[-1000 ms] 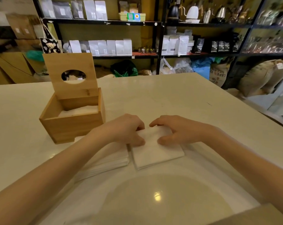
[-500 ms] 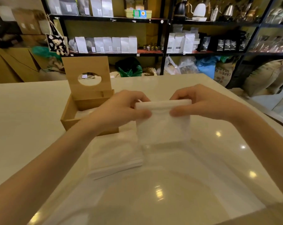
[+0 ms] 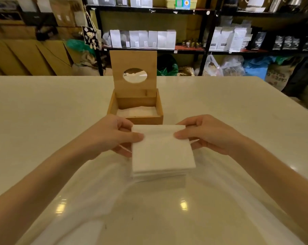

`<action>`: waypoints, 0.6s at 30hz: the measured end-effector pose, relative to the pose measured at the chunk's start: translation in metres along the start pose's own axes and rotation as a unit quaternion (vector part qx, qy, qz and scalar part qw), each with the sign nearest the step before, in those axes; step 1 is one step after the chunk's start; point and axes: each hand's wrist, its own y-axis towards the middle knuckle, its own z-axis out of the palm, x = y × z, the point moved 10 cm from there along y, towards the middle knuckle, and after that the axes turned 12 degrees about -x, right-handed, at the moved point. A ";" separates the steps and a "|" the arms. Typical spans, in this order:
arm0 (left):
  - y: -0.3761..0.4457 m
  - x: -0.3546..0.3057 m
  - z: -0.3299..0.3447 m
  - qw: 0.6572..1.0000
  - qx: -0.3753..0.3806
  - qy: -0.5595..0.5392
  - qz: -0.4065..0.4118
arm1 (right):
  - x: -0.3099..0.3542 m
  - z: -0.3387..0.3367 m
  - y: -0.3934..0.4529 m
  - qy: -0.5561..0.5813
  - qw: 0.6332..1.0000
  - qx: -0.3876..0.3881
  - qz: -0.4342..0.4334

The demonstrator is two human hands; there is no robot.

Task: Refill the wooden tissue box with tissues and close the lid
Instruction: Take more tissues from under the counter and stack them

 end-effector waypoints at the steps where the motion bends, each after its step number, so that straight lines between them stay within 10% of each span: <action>1: 0.001 0.006 0.001 1.000 -0.005 0.012 -0.002 | 0.001 0.000 0.001 -0.016 1.000 -0.013 -0.014; 9: 0.006 0.010 -0.003 0.953 -0.069 0.277 0.100 | 0.015 -0.002 -0.001 -0.257 0.941 -0.129 -0.178; 18: -0.014 0.019 0.001 0.918 -0.094 0.352 0.155 | -0.007 0.004 -0.005 -0.336 0.909 -0.050 -0.243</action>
